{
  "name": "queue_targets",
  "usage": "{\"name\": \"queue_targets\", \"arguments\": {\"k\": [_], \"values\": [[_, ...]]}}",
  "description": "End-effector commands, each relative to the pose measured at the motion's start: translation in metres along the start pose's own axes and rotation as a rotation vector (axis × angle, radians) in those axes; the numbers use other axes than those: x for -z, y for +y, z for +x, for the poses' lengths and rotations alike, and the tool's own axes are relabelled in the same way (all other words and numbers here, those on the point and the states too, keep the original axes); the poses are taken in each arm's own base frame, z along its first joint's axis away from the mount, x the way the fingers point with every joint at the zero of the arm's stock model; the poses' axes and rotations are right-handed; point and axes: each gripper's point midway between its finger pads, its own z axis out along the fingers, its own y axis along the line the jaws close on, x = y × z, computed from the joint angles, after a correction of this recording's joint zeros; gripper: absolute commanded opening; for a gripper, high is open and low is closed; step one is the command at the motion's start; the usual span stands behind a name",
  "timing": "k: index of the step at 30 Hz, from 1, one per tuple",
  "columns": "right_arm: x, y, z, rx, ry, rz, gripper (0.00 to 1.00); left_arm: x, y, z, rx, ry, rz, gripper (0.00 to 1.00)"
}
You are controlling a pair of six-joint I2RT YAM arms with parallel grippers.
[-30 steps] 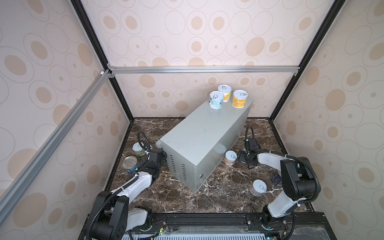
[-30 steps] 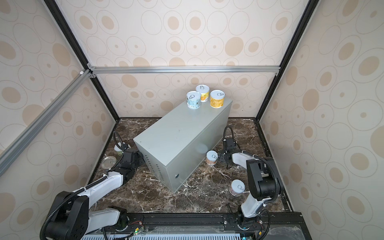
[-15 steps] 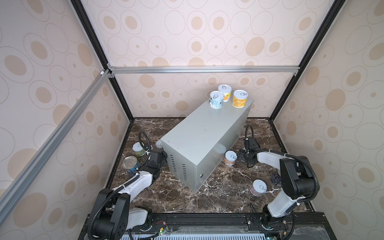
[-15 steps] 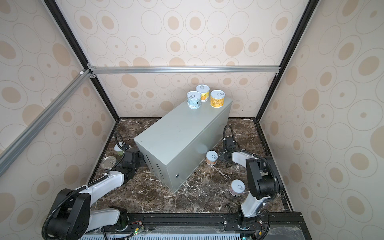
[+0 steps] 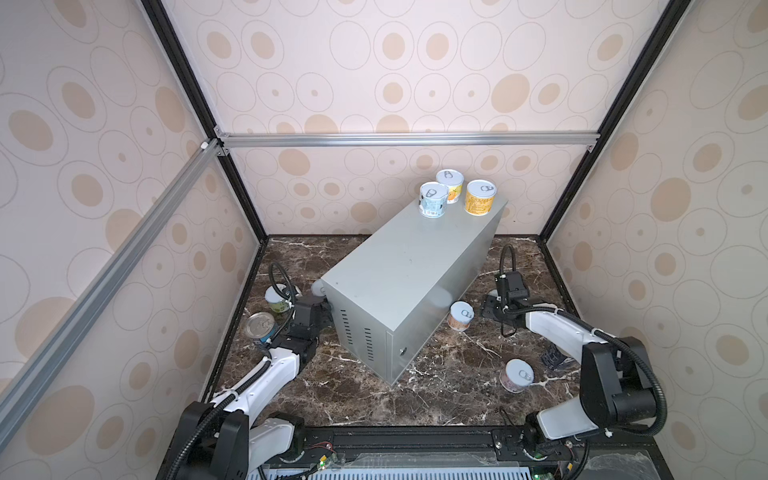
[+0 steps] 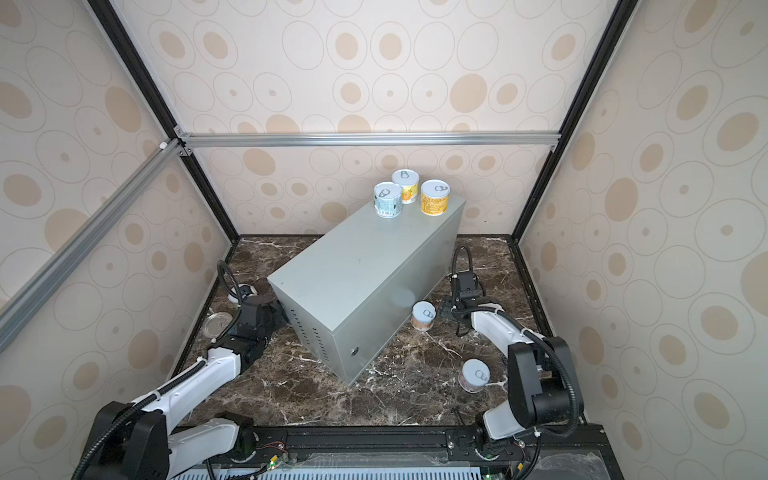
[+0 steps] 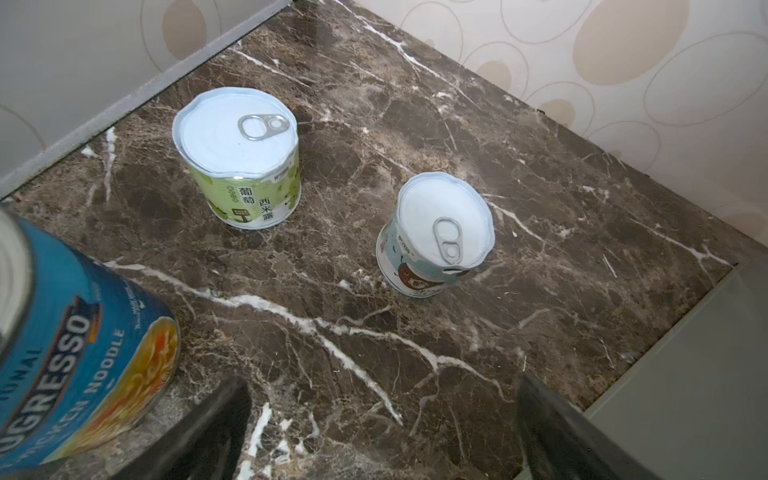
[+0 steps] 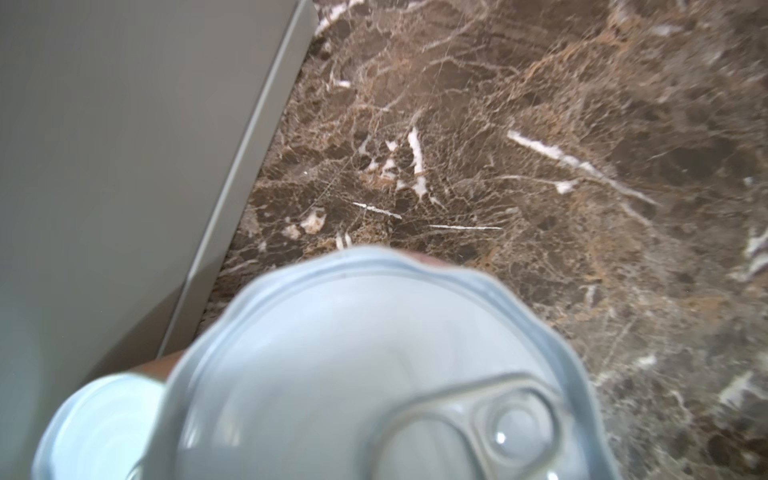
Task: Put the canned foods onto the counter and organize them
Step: 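Close the right gripper on the pink-labelled white-lidded can and lift it, then carry the held can with the right gripper up over the box top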
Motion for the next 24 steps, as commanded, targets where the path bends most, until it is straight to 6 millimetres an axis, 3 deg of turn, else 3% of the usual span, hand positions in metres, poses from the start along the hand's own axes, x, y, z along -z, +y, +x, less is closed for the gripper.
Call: {"name": "queue_targets", "arguments": {"k": [1, 14, 22, 24], "values": [[0.017, -0.002, 0.001, 0.018, -0.012, -0.009, 0.53, 0.011, -0.014, -0.002, 0.007, 0.033, 0.059, 0.99], [0.094, 0.003, -0.007, 0.105, -0.070, -0.058, 0.51, 0.048, -0.028, -0.027, 0.011, 0.032, 0.147, 0.99], [0.144, 0.016, -0.014, 0.170, -0.101, -0.099, 0.49, 0.070, -0.024, -0.032, 0.012, 0.020, 0.172, 0.99], [0.159, 0.027, -0.012, 0.202, -0.101, -0.136, 0.49, 0.073, -0.022, -0.033, 0.008, 0.017, 0.173, 0.99]]}}
